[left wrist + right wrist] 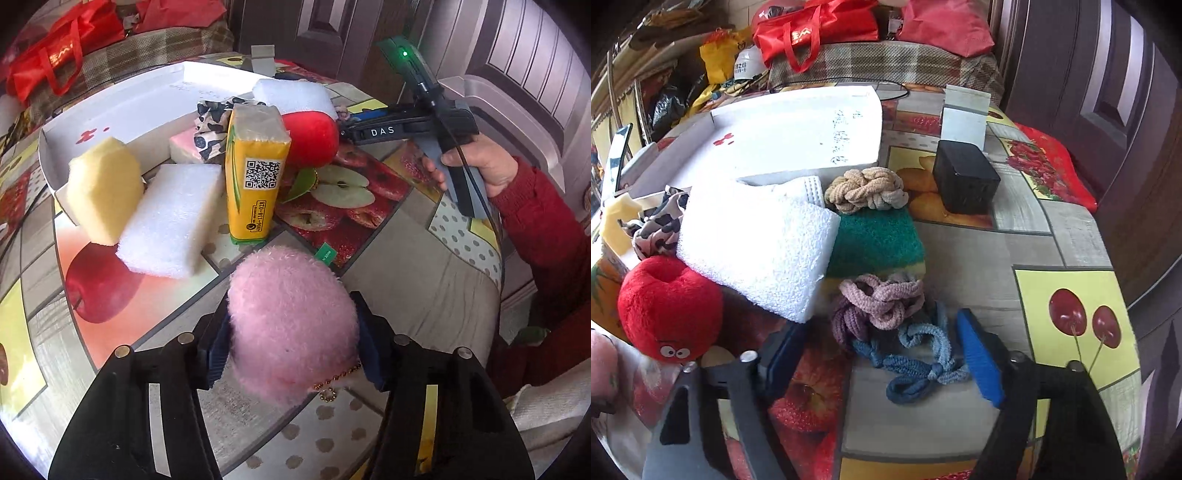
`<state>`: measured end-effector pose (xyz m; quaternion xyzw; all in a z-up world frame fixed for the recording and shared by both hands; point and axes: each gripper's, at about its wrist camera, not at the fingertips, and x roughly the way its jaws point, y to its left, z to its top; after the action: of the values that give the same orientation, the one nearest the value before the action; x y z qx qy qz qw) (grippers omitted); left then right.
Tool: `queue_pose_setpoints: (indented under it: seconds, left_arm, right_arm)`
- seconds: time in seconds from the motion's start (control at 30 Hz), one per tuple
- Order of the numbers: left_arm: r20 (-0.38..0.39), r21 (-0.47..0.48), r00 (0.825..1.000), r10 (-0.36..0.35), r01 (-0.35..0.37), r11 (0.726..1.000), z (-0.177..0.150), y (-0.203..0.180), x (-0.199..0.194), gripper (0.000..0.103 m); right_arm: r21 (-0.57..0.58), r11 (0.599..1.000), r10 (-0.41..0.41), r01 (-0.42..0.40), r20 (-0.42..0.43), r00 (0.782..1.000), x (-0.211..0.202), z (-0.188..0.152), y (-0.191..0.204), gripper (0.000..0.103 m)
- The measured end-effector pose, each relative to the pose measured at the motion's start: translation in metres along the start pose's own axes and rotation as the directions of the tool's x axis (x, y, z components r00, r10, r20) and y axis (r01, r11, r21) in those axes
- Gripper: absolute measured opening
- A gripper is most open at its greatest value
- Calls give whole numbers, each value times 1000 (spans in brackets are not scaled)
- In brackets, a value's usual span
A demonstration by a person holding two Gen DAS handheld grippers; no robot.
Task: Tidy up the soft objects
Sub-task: 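Grasp the pink fluffy ball with the left tool while the right tool grasps the hair ties, then carry the pink ball and hair ties into the white box while both tools open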
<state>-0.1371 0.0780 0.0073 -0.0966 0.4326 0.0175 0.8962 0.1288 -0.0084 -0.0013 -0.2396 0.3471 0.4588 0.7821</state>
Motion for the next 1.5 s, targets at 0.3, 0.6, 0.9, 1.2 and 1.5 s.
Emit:
queue_pose_setpoints:
  seconds: [0.3,0.6,0.9,1.2,1.5]
  left_arm:
    - [210,5,974,84,-87,996,-8,3,-43,55]
    - [416,-328,776,474,-359,874,-14,74,-84,55]
    - [445,-405,704,554,-393,825,3,103,-70,55]
    - [486,-357,693,532,-398,845,31,87,-50,56]
    - [497,-402,653,571,-410,819,51,96,-42,56]
  right_arm:
    - [64,997,37,-43,92,995,-38,-18,-2,30]
    - [193,981,-87,2,433,897,-95,-25,9,30]
    - [211,977,-132,25,509,851,-75,-3,10,31]
    - [166,984,-144,62,546,825,-59,18,24,32]
    - [131,990,-112,45,567,816,-38,44,41,33]
